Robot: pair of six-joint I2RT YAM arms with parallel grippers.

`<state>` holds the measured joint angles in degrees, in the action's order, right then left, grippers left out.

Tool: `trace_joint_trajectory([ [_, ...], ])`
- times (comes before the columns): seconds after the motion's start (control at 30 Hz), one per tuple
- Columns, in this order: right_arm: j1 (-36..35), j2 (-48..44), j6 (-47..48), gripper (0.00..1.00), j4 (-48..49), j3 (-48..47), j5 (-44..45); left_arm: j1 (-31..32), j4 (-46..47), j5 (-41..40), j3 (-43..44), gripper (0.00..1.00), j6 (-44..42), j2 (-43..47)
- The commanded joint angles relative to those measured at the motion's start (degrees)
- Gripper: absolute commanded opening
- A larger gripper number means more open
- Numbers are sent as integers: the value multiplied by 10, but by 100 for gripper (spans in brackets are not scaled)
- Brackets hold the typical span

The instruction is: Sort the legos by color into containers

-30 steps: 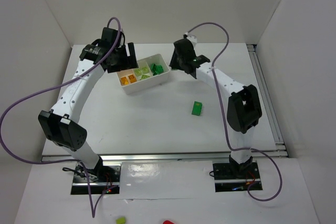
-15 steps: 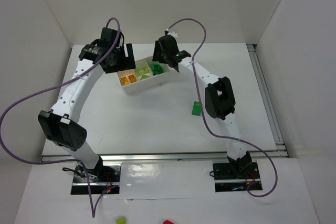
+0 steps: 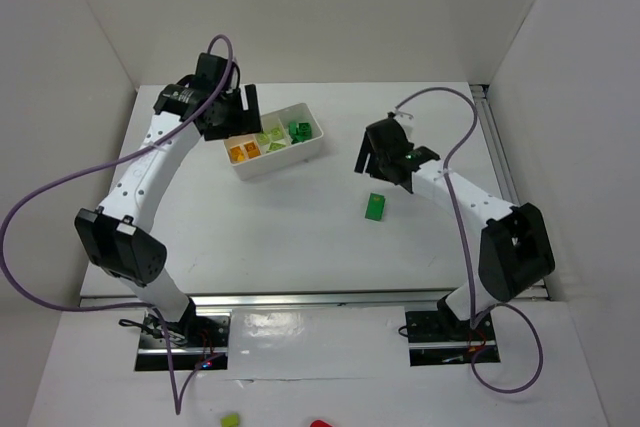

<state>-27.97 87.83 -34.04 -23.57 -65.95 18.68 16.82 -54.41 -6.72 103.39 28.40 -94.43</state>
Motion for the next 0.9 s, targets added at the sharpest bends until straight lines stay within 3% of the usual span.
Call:
trace_joint_trajectory([
  [0.0, -3, -28, -39, 84, -75, 62, -14, 19, 10, 14, 18, 90, -18, -25],
  [0.1, 9, -19, -45, 93, -75, 88, -70, 25, 10, 20, 18, 90, -12, -25],
  [0.27, 9, 17, -45, 93, -42, 121, -81, 36, 16, 44, 29, 90, -17, -41],
  [0.37, 9, 37, -33, 85, -14, 129, -87, 41, 16, 75, 30, 90, -23, -46],
  [0.63, 9, 46, 48, 52, 30, 114, -99, 41, 4, 253, 30, 90, -57, -89],
  [0.7, 9, 25, 87, 49, 48, 114, -121, 41, 4, 296, 35, 90, -68, -95],
  [0.87, 9, -103, 166, 49, 93, 147, -216, 41, 53, 507, -2, 92, -57, -110],
])
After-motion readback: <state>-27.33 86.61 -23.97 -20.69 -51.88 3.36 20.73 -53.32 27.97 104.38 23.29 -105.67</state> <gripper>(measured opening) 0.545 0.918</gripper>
